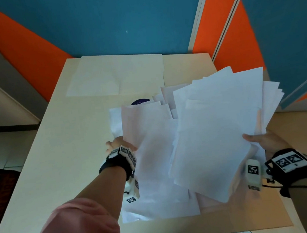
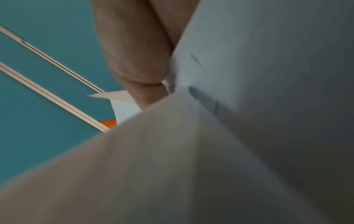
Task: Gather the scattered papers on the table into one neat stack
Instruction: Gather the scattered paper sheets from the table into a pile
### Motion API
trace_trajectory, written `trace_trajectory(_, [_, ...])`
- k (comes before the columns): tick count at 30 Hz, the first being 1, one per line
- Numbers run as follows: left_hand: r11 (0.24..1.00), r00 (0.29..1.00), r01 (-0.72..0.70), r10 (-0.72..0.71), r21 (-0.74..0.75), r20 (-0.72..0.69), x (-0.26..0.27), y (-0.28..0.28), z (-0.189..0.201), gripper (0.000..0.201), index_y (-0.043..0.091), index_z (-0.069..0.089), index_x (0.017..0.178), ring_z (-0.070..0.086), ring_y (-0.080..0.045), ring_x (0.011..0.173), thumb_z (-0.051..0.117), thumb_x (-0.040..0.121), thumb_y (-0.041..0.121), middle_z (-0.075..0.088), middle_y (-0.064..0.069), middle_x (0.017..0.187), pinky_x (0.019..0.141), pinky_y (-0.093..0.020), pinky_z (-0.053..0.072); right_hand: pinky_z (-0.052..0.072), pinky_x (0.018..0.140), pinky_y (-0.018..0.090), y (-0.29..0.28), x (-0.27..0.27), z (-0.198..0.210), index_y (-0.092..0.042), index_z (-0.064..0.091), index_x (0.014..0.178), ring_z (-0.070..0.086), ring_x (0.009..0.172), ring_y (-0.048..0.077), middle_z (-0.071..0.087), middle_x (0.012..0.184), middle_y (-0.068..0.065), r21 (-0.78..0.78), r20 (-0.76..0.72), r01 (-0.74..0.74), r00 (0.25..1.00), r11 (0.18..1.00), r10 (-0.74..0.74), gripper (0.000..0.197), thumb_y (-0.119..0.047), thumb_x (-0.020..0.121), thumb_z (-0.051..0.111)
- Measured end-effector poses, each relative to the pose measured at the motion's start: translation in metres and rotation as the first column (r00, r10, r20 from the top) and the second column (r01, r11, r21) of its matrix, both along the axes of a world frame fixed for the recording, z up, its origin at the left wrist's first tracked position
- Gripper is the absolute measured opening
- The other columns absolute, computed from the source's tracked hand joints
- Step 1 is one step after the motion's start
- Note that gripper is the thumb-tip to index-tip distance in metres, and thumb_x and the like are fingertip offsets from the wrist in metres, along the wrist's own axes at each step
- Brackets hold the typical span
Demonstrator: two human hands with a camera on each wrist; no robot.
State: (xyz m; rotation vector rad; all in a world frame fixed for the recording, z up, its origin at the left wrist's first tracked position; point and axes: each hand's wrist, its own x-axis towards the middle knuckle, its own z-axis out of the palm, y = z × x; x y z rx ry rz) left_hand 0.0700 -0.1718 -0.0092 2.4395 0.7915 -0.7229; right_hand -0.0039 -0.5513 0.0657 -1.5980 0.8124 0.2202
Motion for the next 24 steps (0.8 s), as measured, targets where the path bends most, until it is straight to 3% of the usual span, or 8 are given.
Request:
trace_trajectory(3, [0.988,0.975,-0.07,0.096,-0.135,0.2,-0.005,0.009,-0.006,0.018,0.018,0.057,0.083,0.057,-0.035,0.101,0.069,0.07,0.022,0.063,-0.012,0.099,0.086,-0.036,0.048,0.047,0.093,0.053,0.001,-0.001,0.0,-0.001,0.06,0.115,0.066,0.09,0.033,0.068,0.102,0.018,0.02,0.013,-0.011,1.0,1.0,0.011,0.097,-0.039,0.032,0.092])
trace_trajectory(6, [0.912,0.894,-0.231,0.336,-0.339,0.295,-0.01,0.019,0.001,0.048,0.012,0.042,0.11,0.059,-0.035,0.1,0.072,0.073,0.004,0.06,-0.02,0.116,0.078,-0.034,0.045,0.046,0.094,0.057,-0.012,-0.002,-0.015,-0.002,0.062,0.112,0.065,0.099,0.037,0.068,0.108,0.02,0.026,0.038,0.009,0.999,1.0,-0.01,0.118,-0.046,0.006,0.091])
trace_trajectory(10, [0.825,0.881,-0.335,0.445,-0.455,0.158,0.001,0.048,0.012,0.064,-0.004,0.049,0.126,0.056,-0.035,0.114,0.078,0.071,0.012,0.058,-0.019,0.126,0.097,-0.037,0.044,0.048,0.09,0.053,0.006,-0.004,0.005,0.002,0.06,0.113,0.064,0.096,0.038,0.066,0.108,0.024,0.02,-0.002,0.004,1.0,1.0,-0.004,0.045,-0.015,0.074,0.074])
trace_trajectory(14, [0.876,0.928,-0.215,0.321,-0.432,0.189,0.004,0.069,0.018,0.048,-0.01,0.059,0.116,0.058,-0.036,0.114,0.074,0.074,0.006,0.061,-0.024,0.124,0.101,-0.037,0.043,0.046,0.093,0.053,0.015,-0.004,0.011,0.0,0.062,0.104,0.064,0.092,0.034,0.066,0.105,0.022,-0.033,-0.018,-0.017,1.0,0.999,0.016,0.023,-0.009,0.083,0.064])
trace_trajectory(17, [0.928,0.942,-0.125,0.223,-0.352,0.253,0.001,0.073,0.027,0.044,-0.008,0.057,0.12,0.057,-0.035,0.116,0.067,0.081,0.01,0.06,-0.023,0.125,0.093,-0.033,0.042,0.05,0.073,0.041,0.022,-0.004,0.016,0.003,0.058,0.111,0.062,0.081,0.029,0.065,0.09,0.015,-0.042,-0.005,-0.02,1.0,0.999,0.02,0.031,-0.011,0.083,0.065])
trace_trajectory(19, [0.937,0.914,-0.141,0.247,-0.32,0.323,0.0,0.078,0.034,0.041,-0.007,0.059,0.117,0.057,-0.036,0.114,0.062,0.084,0.018,0.062,-0.024,0.122,0.089,-0.033,0.042,0.051,0.075,0.043,0.018,-0.002,0.011,0.002,0.06,0.109,0.064,0.084,0.031,0.067,0.092,0.015,-0.064,-0.014,-0.033,0.999,0.997,0.032,0.059,-0.032,0.066,0.082])
trace_trajectory(21, [0.931,0.883,-0.148,0.277,-0.335,0.38,0.0,0.086,0.046,0.039,-0.009,0.06,0.113,0.059,-0.037,0.11,0.063,0.084,0.016,0.063,-0.026,0.116,0.088,-0.036,0.044,0.048,0.091,0.055,-0.001,0.002,-0.011,-0.003,0.062,0.107,0.064,0.096,0.037,0.068,0.104,0.018,-0.103,-0.014,-0.051,0.999,0.993,0.05,0.105,-0.056,0.022,0.089])
trace_trajectory(24, [0.868,0.821,-0.149,0.375,-0.473,0.43,-0.004,0.1,0.068,0.034,-0.006,0.061,0.111,0.059,-0.029,0.094,0.066,0.083,0.012,0.063,-0.017,0.103,0.081,-0.032,0.043,0.044,0.098,0.057,-0.015,0.005,-0.026,-0.004,0.062,0.108,0.062,0.101,0.039,0.067,0.109,0.019,-0.092,-0.01,-0.085,0.996,0.992,0.085,0.123,-0.06,0.0,0.085])
